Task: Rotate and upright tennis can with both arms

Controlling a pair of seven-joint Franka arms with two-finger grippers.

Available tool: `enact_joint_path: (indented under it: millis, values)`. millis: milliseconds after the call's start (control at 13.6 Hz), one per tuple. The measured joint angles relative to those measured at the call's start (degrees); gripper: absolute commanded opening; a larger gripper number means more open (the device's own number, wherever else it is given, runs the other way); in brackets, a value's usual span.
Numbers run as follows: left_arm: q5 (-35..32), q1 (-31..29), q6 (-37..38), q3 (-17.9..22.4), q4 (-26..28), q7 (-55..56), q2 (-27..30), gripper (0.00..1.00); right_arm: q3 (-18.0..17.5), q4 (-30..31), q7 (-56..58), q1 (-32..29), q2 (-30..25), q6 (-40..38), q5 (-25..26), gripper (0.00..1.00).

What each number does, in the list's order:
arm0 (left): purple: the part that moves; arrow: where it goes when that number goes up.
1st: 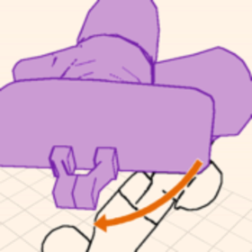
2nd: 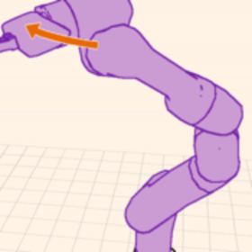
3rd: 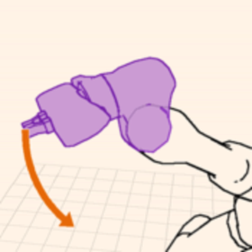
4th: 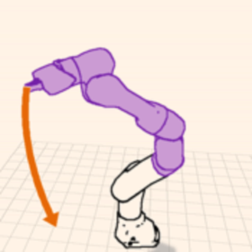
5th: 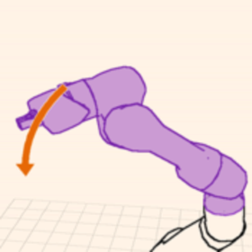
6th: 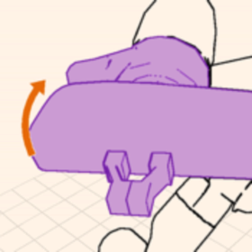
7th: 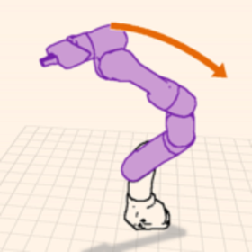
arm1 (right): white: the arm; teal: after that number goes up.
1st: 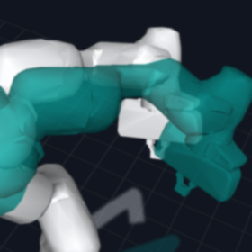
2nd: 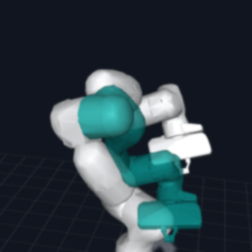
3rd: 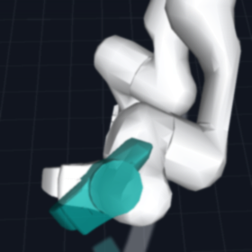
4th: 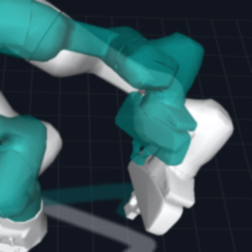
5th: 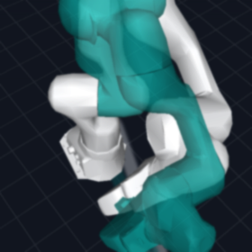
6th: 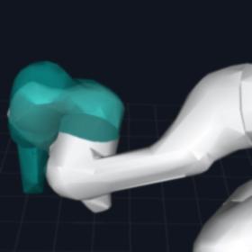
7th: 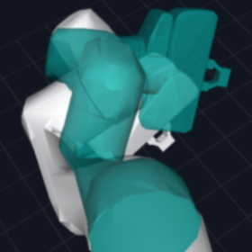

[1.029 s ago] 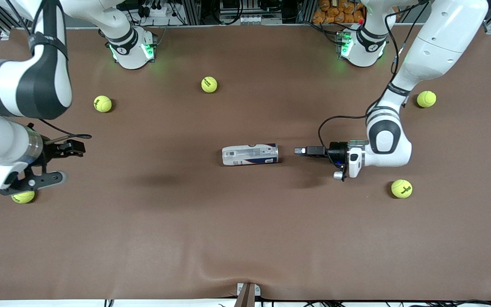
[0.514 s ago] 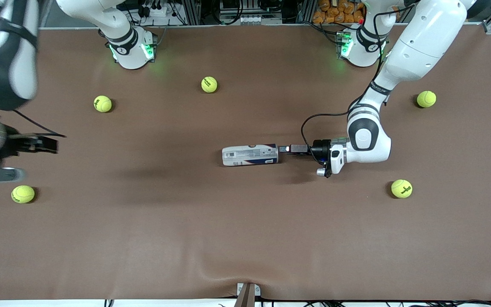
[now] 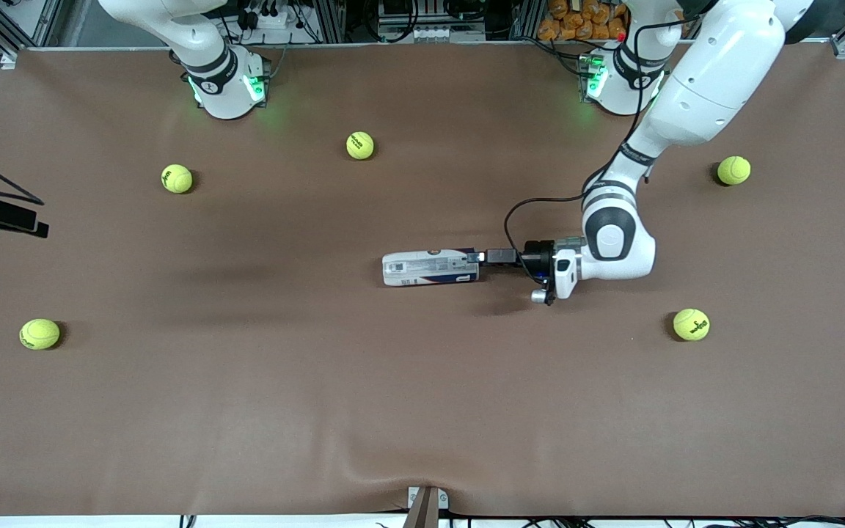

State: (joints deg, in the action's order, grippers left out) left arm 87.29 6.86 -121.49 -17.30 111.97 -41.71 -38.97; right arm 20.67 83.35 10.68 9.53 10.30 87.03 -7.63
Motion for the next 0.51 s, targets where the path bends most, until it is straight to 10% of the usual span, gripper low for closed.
enact_joint_path:
  millis: [294,514]
  values:
    - [0.1,0.3,-0.4,0.3,-0.7,0.0,-0.4,0.02,-12.7,10.3,-7.6,-8.7,-7.8,4.8,2.5,1.00]
    - [0.1,0.3,-0.4,0.3,-0.9,0.0,-0.5,0.00,-17.1,12.3,-10.8,-12.6,-12.3,4.8,3.2,1.00]
